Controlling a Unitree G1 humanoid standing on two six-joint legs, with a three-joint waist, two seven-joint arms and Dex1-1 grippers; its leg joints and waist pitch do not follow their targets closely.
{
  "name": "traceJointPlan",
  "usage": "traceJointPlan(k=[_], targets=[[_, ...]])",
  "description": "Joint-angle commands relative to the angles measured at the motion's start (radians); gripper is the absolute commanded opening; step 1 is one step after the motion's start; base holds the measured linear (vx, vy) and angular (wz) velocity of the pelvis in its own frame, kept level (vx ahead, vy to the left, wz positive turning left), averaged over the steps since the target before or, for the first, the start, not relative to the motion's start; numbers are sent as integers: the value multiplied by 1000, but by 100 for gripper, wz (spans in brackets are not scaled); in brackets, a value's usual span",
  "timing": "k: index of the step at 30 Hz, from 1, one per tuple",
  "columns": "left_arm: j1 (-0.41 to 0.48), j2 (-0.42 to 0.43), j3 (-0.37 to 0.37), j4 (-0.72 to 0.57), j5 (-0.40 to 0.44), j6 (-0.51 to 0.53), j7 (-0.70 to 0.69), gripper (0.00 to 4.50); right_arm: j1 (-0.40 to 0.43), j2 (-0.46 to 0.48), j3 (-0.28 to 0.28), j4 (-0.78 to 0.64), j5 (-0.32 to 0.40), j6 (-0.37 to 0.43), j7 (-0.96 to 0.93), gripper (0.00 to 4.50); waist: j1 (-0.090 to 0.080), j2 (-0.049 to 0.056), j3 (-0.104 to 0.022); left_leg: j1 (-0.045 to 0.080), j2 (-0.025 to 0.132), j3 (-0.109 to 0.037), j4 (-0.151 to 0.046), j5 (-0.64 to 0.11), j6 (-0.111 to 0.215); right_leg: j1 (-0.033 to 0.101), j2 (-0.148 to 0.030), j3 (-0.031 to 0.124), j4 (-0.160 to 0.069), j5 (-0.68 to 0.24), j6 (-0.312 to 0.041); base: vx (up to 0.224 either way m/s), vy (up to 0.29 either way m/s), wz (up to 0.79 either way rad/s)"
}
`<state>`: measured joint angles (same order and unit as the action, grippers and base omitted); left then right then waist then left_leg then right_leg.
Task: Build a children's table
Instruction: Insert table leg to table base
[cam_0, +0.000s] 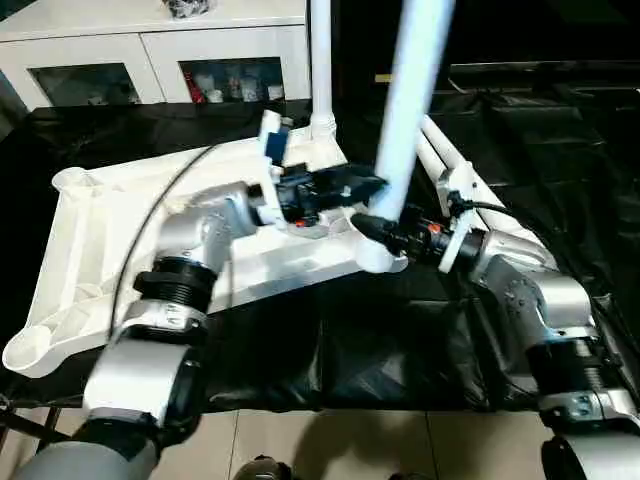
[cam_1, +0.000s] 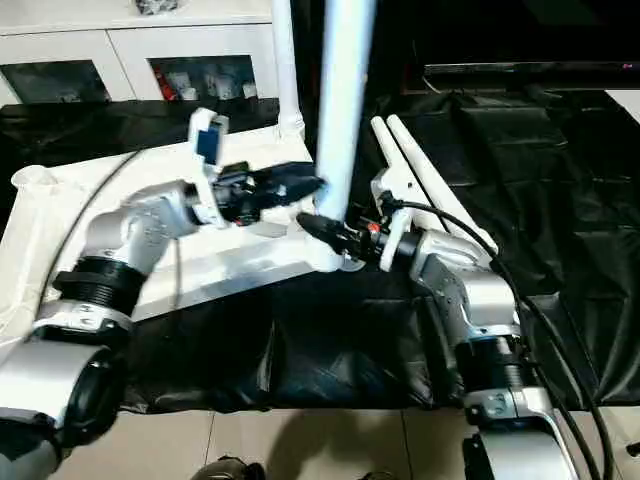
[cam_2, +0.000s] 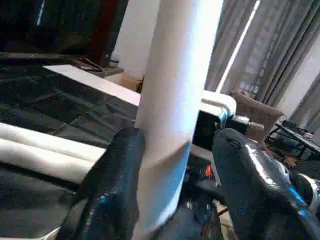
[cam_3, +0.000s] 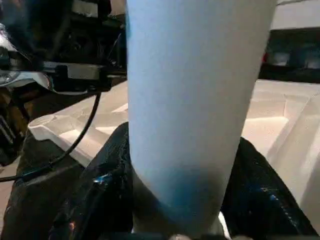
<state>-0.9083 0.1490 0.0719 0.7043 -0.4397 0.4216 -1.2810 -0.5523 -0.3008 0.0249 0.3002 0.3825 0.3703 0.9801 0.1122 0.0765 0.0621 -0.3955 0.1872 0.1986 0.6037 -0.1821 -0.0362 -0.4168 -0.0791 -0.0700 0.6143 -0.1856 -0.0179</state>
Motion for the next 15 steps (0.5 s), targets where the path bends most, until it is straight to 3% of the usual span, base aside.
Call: traceJointPlan(k=[1, 7, 11, 15], targets=[[-3, -16, -20, -52, -25, 21, 0, 279, -4, 2, 44, -42, -4, 24, 22, 187, 3, -4, -88, 18, 41, -25, -52, -82, 99, 71, -69, 38, -57, -25, -273, 0, 0, 0], [15, -42, -37, -90, -1, -16, 40, 286, 17, -29, 77, -72, -13, 55, 47, 187, 4, -6, -88, 17, 41, -25, -49, -74, 109, 71, -67, 38, -58, -18, -269, 0, 0, 0], [-1, -60, -10, -57, 11, -29, 114, 286, 22, -31, 78, -76, -19, 56, 43, 187, 3, -7, -88, 17, 40, -26, -48, -84, 103, 70, -66, 37, -59, -39, -261, 0, 0, 0], [-12, -64, 13, -44, 9, -16, 168, 250, 23, -34, 77, -84, -22, 57, 39, 187, 4, -4, -90, 17, 40, -27, -47, -75, 101, 71, -66, 37, -58, -32, -260, 0, 0, 0]])
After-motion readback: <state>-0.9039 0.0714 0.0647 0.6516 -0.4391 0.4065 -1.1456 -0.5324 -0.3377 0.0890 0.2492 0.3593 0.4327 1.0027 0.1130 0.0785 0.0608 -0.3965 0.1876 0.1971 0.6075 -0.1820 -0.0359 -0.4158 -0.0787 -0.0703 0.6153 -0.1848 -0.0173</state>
